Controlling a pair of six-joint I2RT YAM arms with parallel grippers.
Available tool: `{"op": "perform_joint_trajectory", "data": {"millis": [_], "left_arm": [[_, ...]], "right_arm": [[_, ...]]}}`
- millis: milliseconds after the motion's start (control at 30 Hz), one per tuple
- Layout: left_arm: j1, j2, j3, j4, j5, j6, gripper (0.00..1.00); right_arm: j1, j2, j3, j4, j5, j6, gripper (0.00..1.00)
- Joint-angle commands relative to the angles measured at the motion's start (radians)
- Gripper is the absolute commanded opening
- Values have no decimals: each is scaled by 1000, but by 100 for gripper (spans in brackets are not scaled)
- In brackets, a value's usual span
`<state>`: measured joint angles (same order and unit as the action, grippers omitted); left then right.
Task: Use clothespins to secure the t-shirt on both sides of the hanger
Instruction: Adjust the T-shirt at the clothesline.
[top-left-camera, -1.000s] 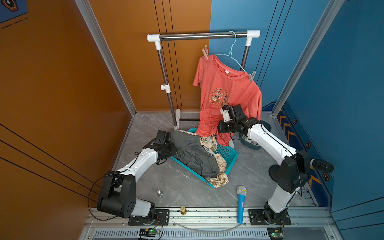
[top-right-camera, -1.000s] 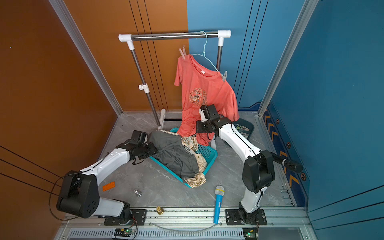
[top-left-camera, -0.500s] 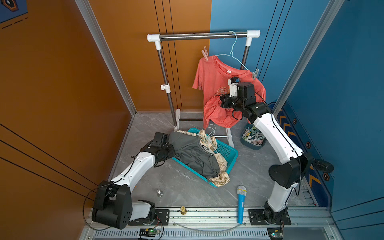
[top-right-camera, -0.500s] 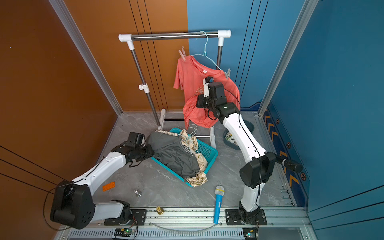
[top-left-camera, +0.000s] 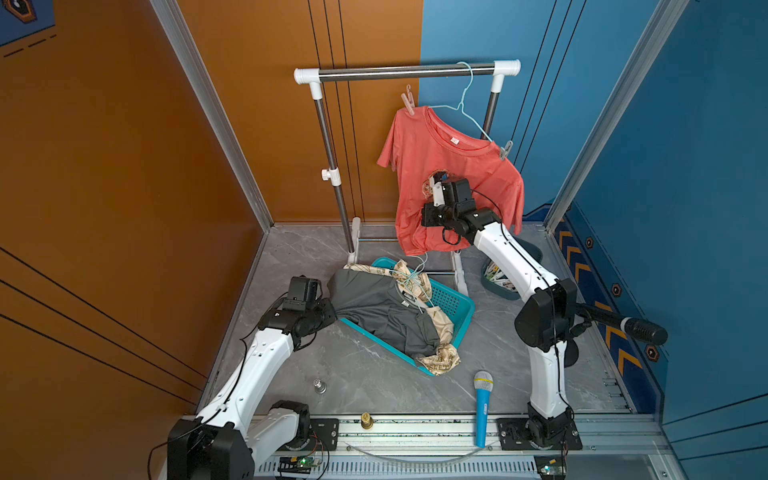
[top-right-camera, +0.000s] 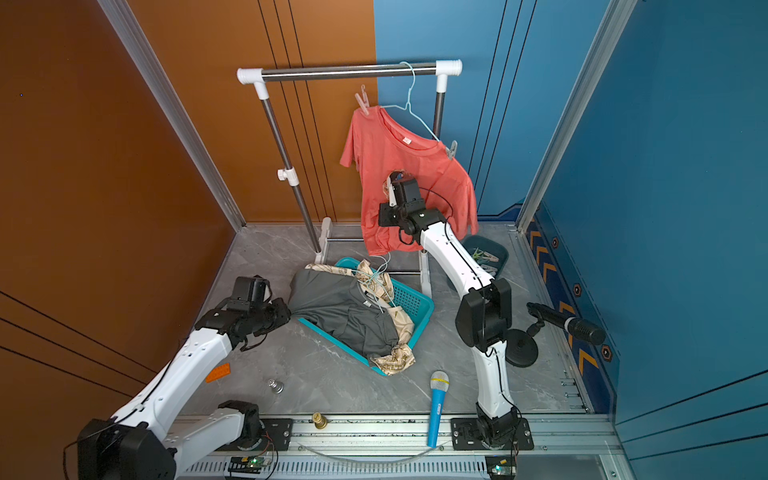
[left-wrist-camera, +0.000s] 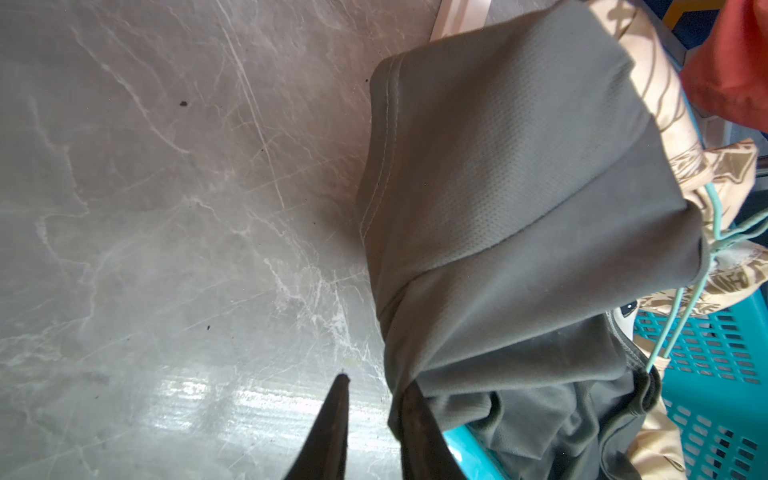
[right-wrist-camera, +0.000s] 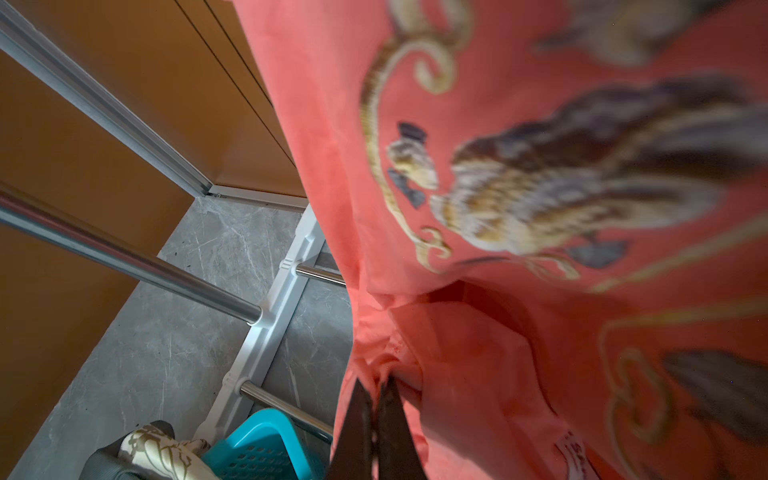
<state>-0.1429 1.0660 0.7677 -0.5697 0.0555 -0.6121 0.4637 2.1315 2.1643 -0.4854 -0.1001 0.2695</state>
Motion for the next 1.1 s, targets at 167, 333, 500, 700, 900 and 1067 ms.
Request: {"op": "perform_joint_trajectory", "data": {"millis": [167, 333, 500, 700, 900, 1067], "left_arm": [[5, -37, -17, -58, -22, -17, 21], [5, -38, -21, -59, -19, -25, 21], [3, -47, -23, -60, -20, -28, 21], [3, -61, -17, -73, -28, -18, 21], [6, -60, -16, -75, -29, -7, 21], [6, -55, -10, -73, -29, -4, 21]], "right_arm": [[-5, 74, 176, -40, 44, -16, 0], [-26, 87, 260, 44, 90, 19, 0], [-27, 93, 275, 97, 154, 48, 0], [-26, 124, 239, -2, 196, 14, 4], [-32, 28, -15, 52, 211, -10, 38], [-46, -51, -153, 70, 199, 0, 55]]}}
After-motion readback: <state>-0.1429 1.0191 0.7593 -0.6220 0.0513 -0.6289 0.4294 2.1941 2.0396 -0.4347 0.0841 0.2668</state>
